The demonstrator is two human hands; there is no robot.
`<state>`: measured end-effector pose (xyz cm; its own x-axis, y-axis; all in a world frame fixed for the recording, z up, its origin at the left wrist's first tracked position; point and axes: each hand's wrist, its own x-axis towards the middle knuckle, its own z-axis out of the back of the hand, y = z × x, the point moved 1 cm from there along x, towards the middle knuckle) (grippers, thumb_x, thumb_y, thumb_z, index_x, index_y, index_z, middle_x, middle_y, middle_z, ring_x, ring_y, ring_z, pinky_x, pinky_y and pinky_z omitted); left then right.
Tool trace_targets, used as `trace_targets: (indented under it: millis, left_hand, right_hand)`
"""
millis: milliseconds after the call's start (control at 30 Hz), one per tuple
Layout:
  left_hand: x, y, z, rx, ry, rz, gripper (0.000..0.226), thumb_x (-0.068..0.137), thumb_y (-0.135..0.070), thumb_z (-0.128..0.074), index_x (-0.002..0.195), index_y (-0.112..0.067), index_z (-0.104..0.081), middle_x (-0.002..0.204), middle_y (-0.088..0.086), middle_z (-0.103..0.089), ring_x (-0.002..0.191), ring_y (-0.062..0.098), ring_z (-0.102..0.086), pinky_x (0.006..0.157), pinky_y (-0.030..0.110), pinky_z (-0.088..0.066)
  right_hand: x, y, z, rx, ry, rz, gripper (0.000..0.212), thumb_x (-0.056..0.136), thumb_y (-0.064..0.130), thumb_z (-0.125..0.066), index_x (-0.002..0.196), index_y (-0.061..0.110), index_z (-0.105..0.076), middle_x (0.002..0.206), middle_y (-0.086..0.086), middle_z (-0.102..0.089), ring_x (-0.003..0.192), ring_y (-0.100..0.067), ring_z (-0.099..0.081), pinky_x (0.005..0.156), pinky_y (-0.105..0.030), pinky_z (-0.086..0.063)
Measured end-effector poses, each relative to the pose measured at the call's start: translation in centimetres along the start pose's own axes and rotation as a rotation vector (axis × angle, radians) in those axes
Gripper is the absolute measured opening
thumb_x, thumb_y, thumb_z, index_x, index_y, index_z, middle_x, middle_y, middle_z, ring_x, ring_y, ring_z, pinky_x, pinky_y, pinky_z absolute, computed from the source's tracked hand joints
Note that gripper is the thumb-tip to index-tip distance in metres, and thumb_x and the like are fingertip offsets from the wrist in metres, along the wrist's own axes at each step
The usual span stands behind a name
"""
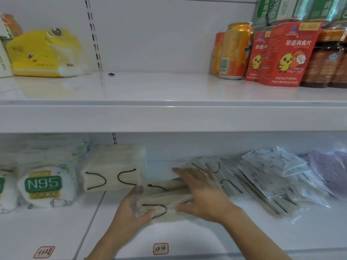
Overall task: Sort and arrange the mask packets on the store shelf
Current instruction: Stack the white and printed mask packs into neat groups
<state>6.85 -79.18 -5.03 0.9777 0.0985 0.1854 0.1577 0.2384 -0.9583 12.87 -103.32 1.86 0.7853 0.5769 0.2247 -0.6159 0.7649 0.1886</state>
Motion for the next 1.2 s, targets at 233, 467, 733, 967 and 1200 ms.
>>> trace_targets:
  millis: [233, 467, 733, 967, 1200]
  left_hand:
    - [0.2, 1.1, 0.8, 0.041, -0.005, 0.075, 0.08, 0.073, -0.01, -0.09, 0.142, -0.016, -0.051, 0.153, -0.004, -0.043, 0.143, 0.009, -0.037, 0.117, 0.024, -0.024]
    - [-0.1, 0.2, 1.5, 0.015, -0.044, 0.054, 0.077, 0.067, -0.007, -0.092, 0.132, -0.021, -0.053, 0.132, -0.025, -0.054, 0.118, -0.026, -0.046, 0.101, 0.0, -0.031]
    - [-1.4, -0.9, 3.5, 0.101, 0.042, -0.031, 0.091, 0.066, 0.009, -0.087, 0.128, -0.038, -0.041, 0.121, -0.049, -0.055, 0.119, -0.029, -0.042, 0.091, -0.006, -0.032]
    - [-1.7, -1.6, 3.7, 0.134, 0.041, -0.083, 0.098, 0.072, 0.006, -0.086, 0.124, -0.067, -0.048, 0.13, -0.041, -0.051, 0.133, -0.02, -0.035, 0.093, 0.001, -0.039]
    - [-1.4, -2.5, 4.1, 0.231, 0.029, -0.17, 0.111, 0.071, -0.014, -0.092, 0.15, -0.054, -0.025, 0.153, -0.024, -0.04, 0.144, -0.004, -0.032, 0.117, 0.013, -0.023]
  right_hand:
    - [-3.4, -5.4, -1.2, 0.893, -0.017, -0.205, 0.112, 0.059, 0.017, -0.099, 0.148, 0.046, -0.037, 0.148, 0.018, -0.045, 0.135, 0.001, -0.045, 0.094, -0.009, -0.045]
    - [-3.6, -3.6, -2.5, 0.954, -0.136, -0.297, 0.073, 0.065, 0.007, -0.095, 0.125, 0.03, -0.061, 0.115, 0.011, -0.072, 0.105, 0.003, -0.067, 0.086, -0.011, -0.05]
    - [-3.6, -3.4, -2.6, 0.981, -0.031, -0.243, 0.081, 0.063, 0.001, -0.095, 0.13, 0.019, -0.054, 0.118, 0.0, -0.07, 0.089, -0.006, -0.071, 0.075, -0.018, -0.055]
    - [-3.8, -2.9, -4.0, 1.006, -0.027, -0.292, 0.083, 0.067, -0.001, -0.089, 0.134, 0.029, -0.05, 0.105, -0.007, -0.073, 0.082, -0.017, -0.073, 0.073, -0.028, -0.057]
    - [-3.4, -2.9, -3.6, 0.952, -0.074, -0.286, 0.072, 0.069, 0.002, -0.09, 0.129, 0.026, -0.056, 0.117, 0.006, -0.071, 0.105, -0.009, -0.07, 0.089, -0.024, -0.054]
